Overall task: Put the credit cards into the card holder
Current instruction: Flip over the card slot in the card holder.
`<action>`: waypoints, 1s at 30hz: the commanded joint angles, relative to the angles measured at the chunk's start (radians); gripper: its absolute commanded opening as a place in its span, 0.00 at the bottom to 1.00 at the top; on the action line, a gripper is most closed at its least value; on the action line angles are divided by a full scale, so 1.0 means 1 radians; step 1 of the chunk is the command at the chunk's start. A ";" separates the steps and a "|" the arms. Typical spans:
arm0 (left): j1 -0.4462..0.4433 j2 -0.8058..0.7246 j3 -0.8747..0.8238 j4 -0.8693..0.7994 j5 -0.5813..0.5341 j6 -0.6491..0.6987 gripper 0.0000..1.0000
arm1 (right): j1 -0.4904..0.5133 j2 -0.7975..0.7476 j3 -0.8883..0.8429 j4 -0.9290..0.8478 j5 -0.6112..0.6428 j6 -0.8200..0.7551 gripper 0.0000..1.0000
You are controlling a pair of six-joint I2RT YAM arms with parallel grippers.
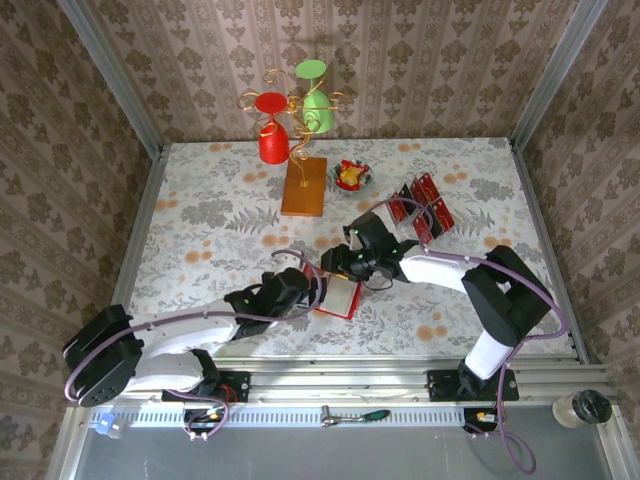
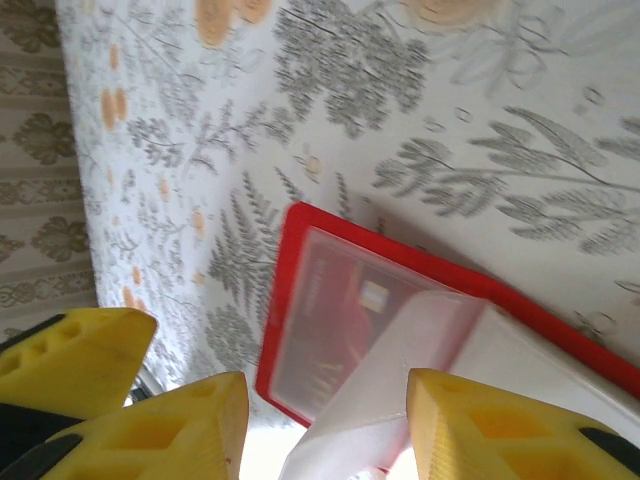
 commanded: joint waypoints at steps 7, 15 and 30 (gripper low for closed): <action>0.029 -0.083 -0.050 -0.062 -0.034 -0.008 0.95 | 0.028 0.153 0.105 0.010 -0.038 0.037 0.46; 0.033 -0.140 -0.075 -0.092 -0.051 -0.019 0.96 | 0.042 0.223 0.157 0.011 -0.035 0.045 0.46; 0.042 -0.085 -0.058 -0.078 -0.037 -0.008 0.96 | 0.016 0.104 0.182 -0.080 -0.019 -0.009 0.46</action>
